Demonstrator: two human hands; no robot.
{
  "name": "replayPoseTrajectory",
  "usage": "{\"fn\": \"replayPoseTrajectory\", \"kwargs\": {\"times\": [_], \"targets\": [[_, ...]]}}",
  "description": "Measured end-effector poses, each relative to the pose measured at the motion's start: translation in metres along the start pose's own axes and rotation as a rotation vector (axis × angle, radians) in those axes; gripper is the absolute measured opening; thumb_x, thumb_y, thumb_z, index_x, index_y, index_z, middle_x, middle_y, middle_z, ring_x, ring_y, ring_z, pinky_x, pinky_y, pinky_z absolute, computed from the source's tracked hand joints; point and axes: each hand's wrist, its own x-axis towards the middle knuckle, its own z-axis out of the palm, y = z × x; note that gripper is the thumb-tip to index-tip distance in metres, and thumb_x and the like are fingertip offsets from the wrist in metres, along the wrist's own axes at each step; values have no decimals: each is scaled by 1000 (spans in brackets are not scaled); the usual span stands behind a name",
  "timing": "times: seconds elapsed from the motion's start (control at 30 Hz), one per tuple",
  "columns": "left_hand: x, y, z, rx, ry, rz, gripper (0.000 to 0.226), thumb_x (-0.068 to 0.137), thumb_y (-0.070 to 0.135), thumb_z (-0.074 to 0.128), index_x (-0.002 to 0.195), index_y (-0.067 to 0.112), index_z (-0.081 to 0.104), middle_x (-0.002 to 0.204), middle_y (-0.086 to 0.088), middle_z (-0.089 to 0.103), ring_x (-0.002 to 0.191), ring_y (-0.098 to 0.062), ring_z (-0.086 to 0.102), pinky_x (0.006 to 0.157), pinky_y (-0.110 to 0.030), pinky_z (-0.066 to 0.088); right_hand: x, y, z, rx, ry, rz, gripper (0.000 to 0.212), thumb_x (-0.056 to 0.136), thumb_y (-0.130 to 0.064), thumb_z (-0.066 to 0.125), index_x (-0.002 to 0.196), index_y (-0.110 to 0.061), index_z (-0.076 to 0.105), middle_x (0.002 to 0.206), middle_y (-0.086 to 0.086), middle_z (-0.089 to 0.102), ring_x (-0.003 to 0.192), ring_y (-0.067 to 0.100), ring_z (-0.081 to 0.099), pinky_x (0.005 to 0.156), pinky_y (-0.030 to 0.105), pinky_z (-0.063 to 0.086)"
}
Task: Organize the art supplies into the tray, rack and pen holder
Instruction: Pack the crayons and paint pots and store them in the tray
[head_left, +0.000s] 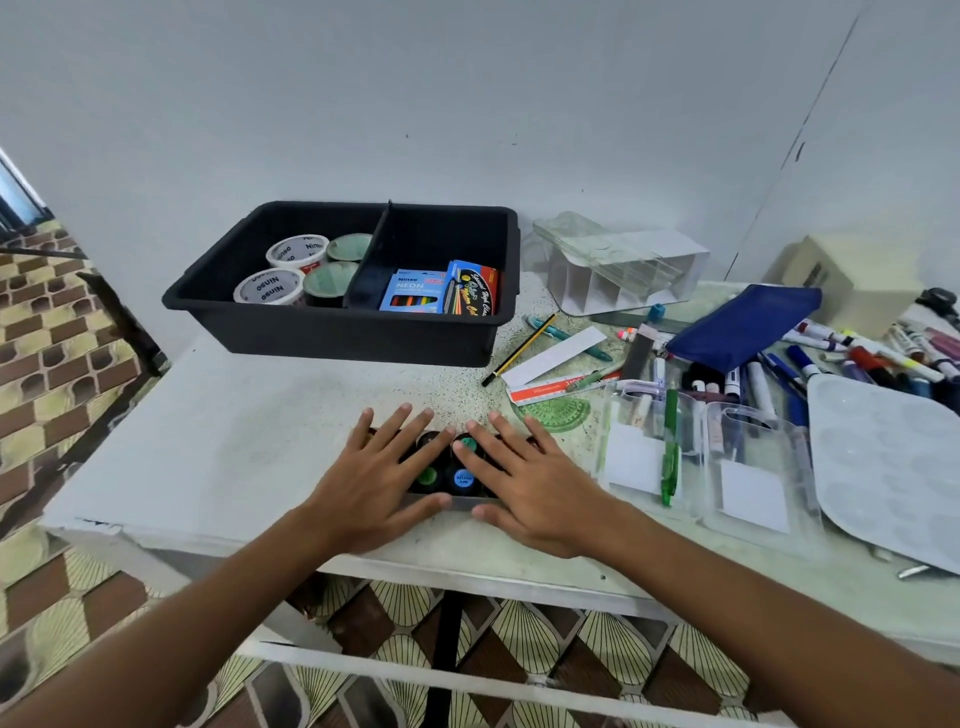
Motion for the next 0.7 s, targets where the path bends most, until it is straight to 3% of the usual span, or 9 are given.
{"fn": "replayPoseTrajectory", "kwargs": {"times": [0.07,0.13,0.27,0.3,0.4,0.53,0.63,0.7], "targets": [[1,1,1,10,-3,-1,70,95,67,19,150,24,26,152,-10,36,139,-32,34,109,-60,30,0,1,2,-14,-21,13,66,99,-56,9,150,-18,28,154,12,33,141,34,30,111,57,28],[1,1,1,20,-3,-3,70,95,67,20,150,24,26,151,-10,37,138,-32,36,108,-60,31,1,2,2,-11,-31,10,65,100,-55,9,151,-19,27,154,11,31,142,34,29,111,56,28],[1,-1,-2,-2,-44,-4,71,94,69,22,150,26,26,152,-8,36,140,-30,34,110,-59,27,2,4,-6,148,-35,-16,66,97,-59,15,154,-28,3,161,2,-4,148,23,-10,119,44,-7],[2,-2,-4,-24,-60,-3,72,93,71,22,150,27,26,153,-7,35,141,-30,32,112,-57,23,1,5,-11,222,-41,-13,64,98,-57,20,153,-30,3,161,0,-7,148,18,-13,119,40,-10],[12,-2,-19,-108,-53,20,78,88,76,25,149,27,30,155,-3,29,145,-25,24,116,-47,22,-2,17,-30,458,17,36,57,101,-47,35,152,-29,19,162,-4,5,148,11,3,119,31,7],[55,6,-55,-196,99,75,80,85,73,37,146,22,37,152,-1,36,144,-19,26,109,-36,31,-2,59,-55,506,335,174,47,96,-40,45,139,-22,48,147,-2,41,133,13,39,108,37,37],[108,11,-74,-190,167,96,79,83,68,43,145,20,38,152,-2,35,144,-20,25,113,-32,19,3,110,-76,474,539,348,42,92,-33,55,130,-16,57,137,3,50,127,17,44,104,42,41],[146,13,-79,-206,157,72,77,85,63,50,147,19,36,154,-3,32,145,-19,21,115,-29,16,6,143,-86,449,576,479,44,91,-31,62,131,-14,56,140,7,46,132,21,36,108,41,36]]}}
